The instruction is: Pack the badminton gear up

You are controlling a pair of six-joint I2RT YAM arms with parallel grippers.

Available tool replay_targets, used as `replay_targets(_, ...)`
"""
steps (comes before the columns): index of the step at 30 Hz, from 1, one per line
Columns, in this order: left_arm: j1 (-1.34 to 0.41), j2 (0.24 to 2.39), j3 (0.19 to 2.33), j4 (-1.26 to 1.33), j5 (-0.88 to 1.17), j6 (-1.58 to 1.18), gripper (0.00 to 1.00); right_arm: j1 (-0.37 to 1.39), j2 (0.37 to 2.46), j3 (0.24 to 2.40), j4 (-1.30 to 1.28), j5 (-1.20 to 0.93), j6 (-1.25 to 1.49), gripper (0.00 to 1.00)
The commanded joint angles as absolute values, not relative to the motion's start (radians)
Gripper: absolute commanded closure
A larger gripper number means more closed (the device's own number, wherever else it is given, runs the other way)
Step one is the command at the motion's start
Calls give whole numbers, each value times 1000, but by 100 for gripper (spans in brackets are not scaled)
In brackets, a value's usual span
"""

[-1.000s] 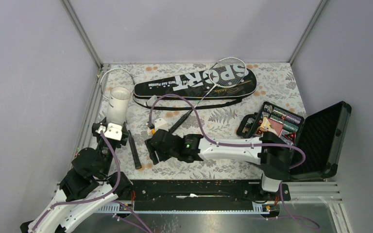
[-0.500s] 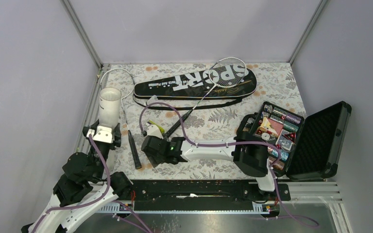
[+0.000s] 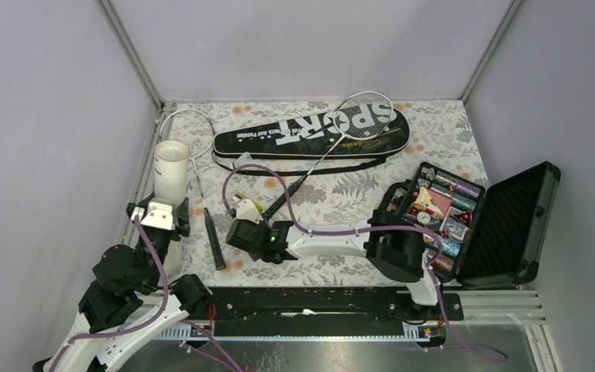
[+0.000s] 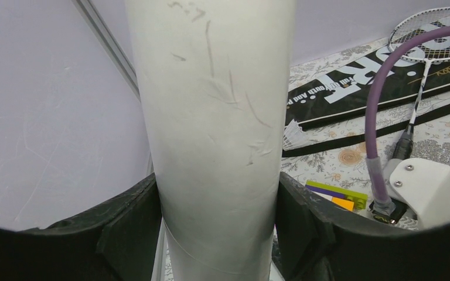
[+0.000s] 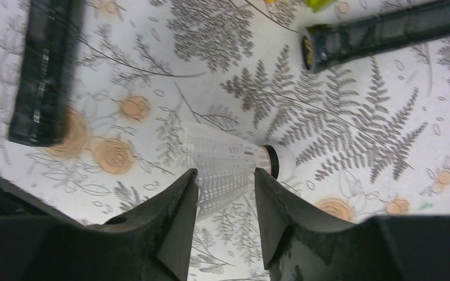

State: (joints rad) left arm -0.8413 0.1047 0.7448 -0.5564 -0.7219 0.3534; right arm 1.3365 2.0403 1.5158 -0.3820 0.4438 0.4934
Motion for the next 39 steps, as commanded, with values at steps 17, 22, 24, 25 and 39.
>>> replay_targets(17, -842, 131, 669, -412, -574, 297, 71, 1325, 1659, 1205, -229, 695, 450, 100)
replay_targets(22, -842, 161, 685, -449, -444, 333, 71, 1279, 1522, 1142, -212, 643, 444, 100)
replay_targets(24, -841, 182, 680, -444, -393, 338, 71, 1258, 1455, 1133, -236, 648, 444, 100)
replay_targets(25, -842, 192, 676, -437, -369, 343, 71, 1241, 1421, 1123, -241, 640, 447, 100)
replay_targets(39, -841, 430, 693, -409, -148, 456, 72, 1119, 993, 1118, -349, 629, 370, 100)
